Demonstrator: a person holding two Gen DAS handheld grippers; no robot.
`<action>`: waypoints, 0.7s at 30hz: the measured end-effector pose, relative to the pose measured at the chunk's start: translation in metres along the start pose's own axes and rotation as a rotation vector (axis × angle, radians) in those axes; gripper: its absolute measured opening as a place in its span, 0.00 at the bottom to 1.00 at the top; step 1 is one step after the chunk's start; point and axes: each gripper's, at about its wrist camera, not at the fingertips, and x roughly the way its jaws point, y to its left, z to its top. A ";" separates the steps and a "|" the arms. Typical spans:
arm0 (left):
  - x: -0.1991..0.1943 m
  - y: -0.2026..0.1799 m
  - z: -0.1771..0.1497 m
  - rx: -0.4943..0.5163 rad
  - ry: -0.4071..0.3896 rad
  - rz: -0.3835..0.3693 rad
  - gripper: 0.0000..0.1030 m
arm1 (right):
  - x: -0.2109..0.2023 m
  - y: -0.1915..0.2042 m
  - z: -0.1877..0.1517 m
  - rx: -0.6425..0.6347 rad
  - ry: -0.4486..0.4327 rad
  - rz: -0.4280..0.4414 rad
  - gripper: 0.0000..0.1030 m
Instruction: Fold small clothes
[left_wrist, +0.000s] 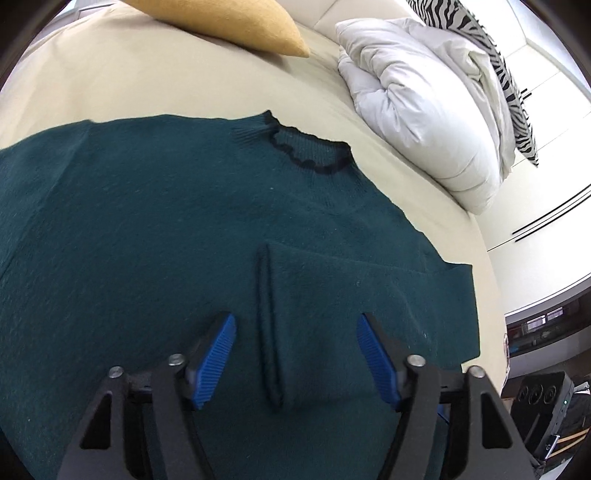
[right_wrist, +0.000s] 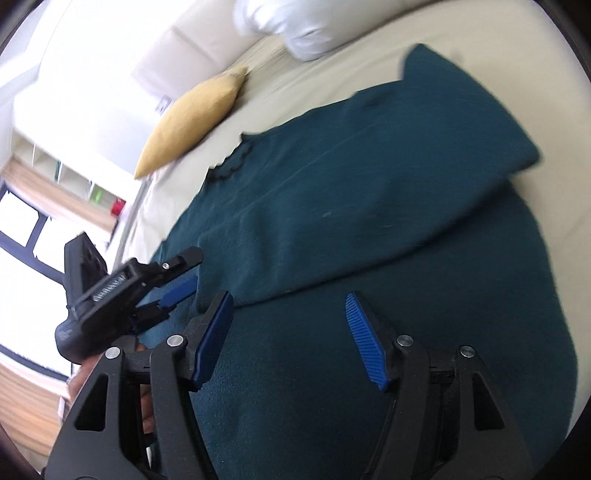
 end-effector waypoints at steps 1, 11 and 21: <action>0.004 -0.004 0.001 0.008 0.006 0.015 0.58 | -0.004 -0.008 0.002 0.028 -0.009 0.007 0.60; 0.000 -0.009 0.009 0.083 -0.009 0.075 0.08 | -0.027 -0.033 -0.001 0.077 -0.048 0.021 0.60; -0.045 0.028 0.024 0.036 -0.155 0.091 0.08 | -0.070 -0.048 0.037 0.056 -0.148 -0.061 0.60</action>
